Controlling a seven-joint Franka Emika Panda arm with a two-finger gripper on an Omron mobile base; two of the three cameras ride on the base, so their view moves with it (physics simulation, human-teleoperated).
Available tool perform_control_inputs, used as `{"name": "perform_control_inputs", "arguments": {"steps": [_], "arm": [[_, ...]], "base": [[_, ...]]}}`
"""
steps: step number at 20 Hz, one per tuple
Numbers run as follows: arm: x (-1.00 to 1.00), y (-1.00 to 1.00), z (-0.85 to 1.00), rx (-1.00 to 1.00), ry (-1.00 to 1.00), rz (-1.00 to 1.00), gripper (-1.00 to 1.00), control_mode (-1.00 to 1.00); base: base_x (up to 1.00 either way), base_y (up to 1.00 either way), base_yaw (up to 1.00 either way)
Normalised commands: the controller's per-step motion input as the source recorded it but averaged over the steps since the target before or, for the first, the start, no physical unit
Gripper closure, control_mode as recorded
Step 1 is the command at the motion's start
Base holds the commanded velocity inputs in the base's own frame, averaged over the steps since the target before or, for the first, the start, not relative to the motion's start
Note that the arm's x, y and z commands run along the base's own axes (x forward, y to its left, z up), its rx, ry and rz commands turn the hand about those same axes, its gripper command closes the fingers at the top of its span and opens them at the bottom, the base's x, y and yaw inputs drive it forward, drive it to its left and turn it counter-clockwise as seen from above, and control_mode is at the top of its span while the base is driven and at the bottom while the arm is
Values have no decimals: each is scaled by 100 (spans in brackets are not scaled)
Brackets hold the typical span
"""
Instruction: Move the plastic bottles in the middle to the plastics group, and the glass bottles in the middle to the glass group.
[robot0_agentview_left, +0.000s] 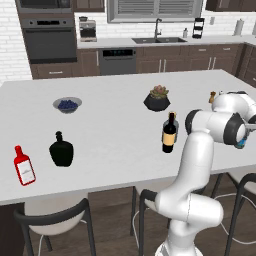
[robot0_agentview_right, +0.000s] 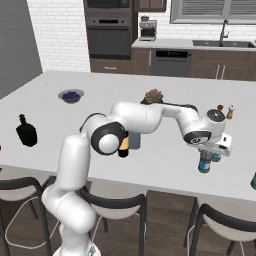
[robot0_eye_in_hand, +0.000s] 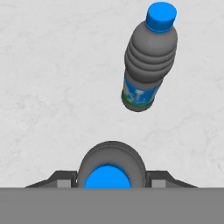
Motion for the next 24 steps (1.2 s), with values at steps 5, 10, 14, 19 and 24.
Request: {"name": "perform_control_inputs", "arguments": {"steps": [5, 10, 14, 19, 24], "arm": [[0, 0, 0, 0, 0, 0, -100, -100], [0, 0, 1, 0, 0, 0, -100, -100], [0, 0, 1, 0, 0, 0, -100, -100], [0, 12, 29, -1, 0, 0, -100, -100], [-27, 30, 54, -1, 0, 0, -100, -100]], "base": [[0, 0, 0], [0, 0, 0], [0, 0, 0], [0, 0, 0], [0, 0, 0]]}}
